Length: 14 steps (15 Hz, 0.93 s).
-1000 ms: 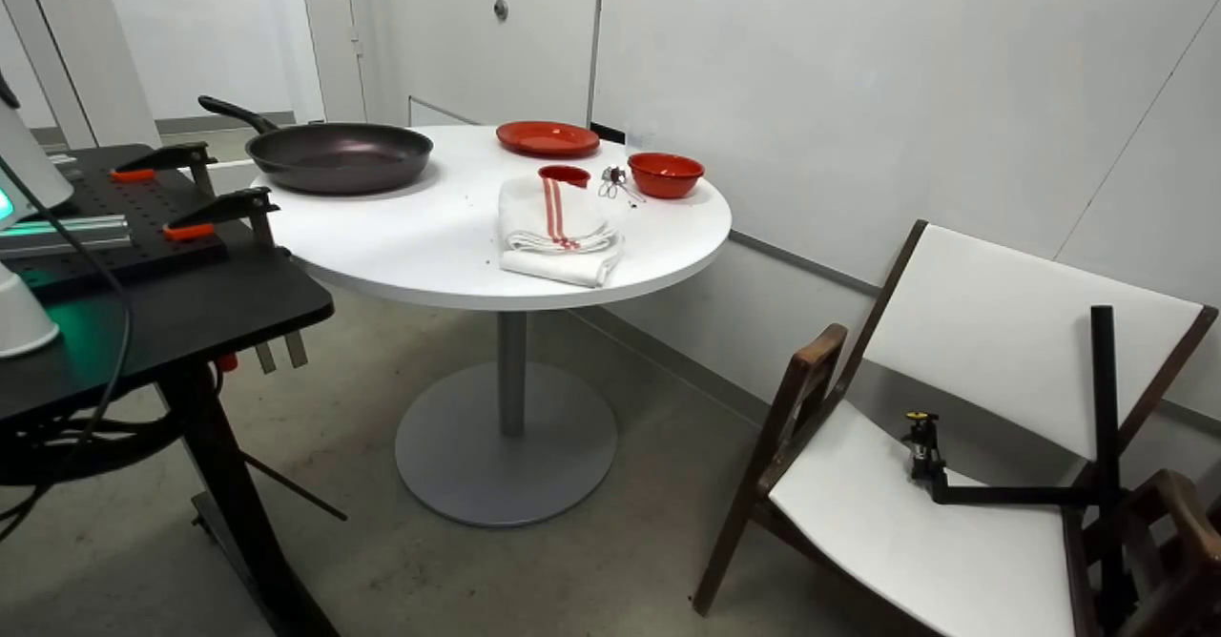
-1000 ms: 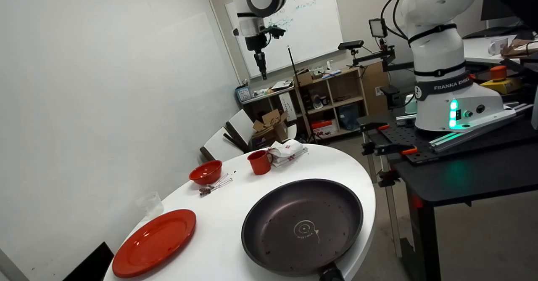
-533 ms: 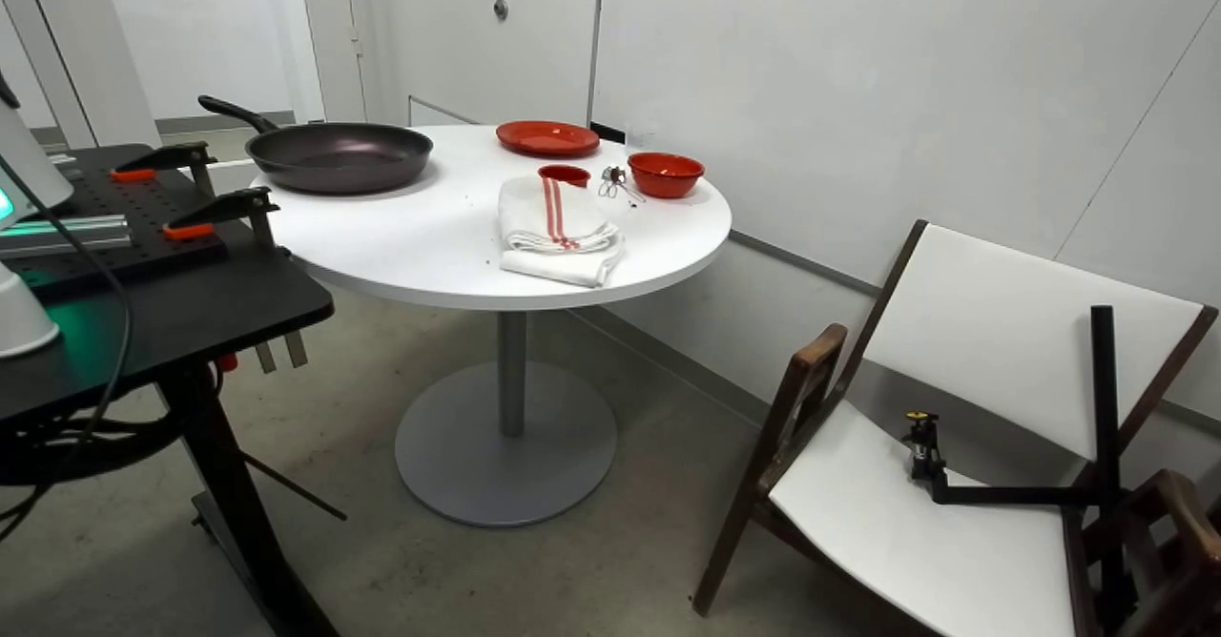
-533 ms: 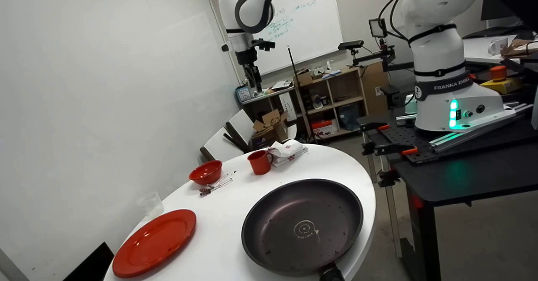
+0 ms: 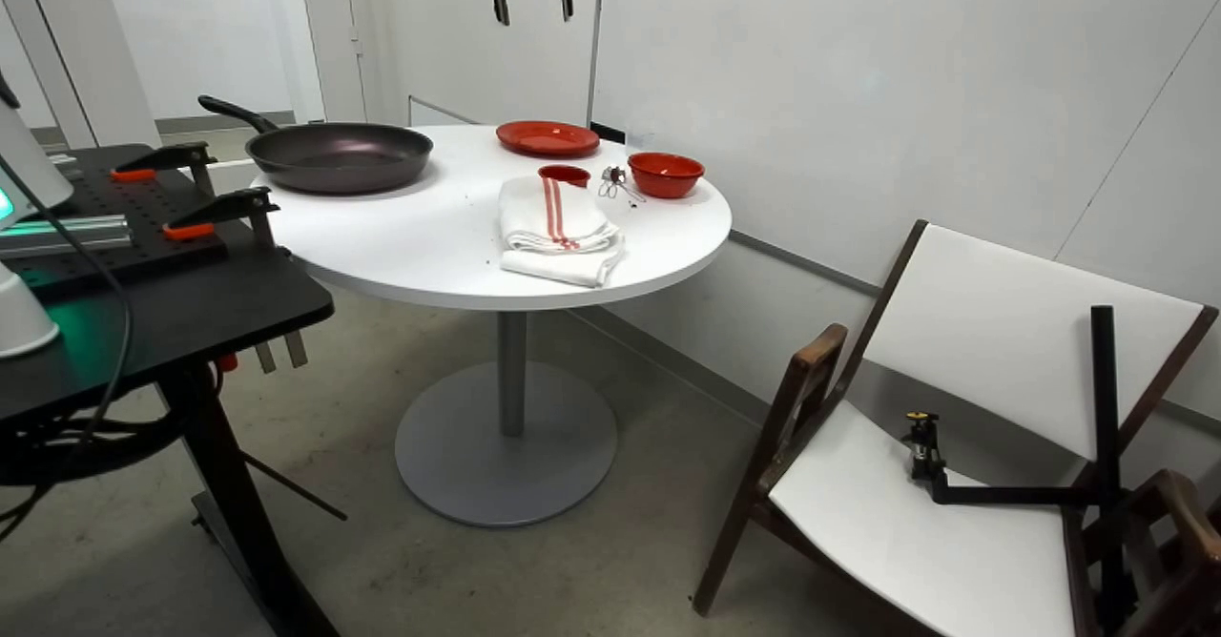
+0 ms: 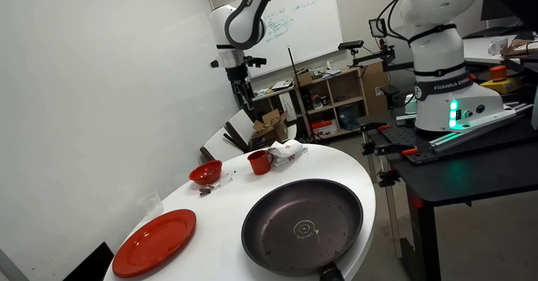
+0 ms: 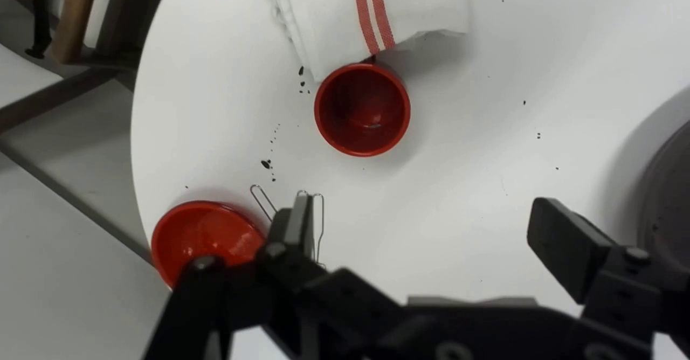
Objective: Pick up the red cup and put it on the left side of the table
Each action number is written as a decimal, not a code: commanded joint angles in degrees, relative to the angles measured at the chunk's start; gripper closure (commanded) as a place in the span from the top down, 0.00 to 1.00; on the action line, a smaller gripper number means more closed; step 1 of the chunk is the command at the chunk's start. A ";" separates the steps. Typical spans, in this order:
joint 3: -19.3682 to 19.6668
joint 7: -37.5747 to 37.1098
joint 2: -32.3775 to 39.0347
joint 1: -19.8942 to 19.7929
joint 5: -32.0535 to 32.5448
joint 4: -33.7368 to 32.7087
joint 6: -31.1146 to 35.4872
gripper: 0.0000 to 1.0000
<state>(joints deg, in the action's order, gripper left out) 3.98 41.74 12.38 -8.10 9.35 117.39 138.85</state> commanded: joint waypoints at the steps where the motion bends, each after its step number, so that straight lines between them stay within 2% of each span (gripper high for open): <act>1: -2.22 6.30 5.20 -1.62 -5.84 -4.20 1.41 1.00; 7: -4.71 11.99 13.51 -4.75 -11.67 -11.23 -0.79 1.00; 14: -6.32 11.80 21.42 -6.57 -12.58 -15.82 -1.75 1.00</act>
<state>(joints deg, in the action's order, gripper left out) -1.14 52.53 30.37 -13.79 -1.90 105.07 138.87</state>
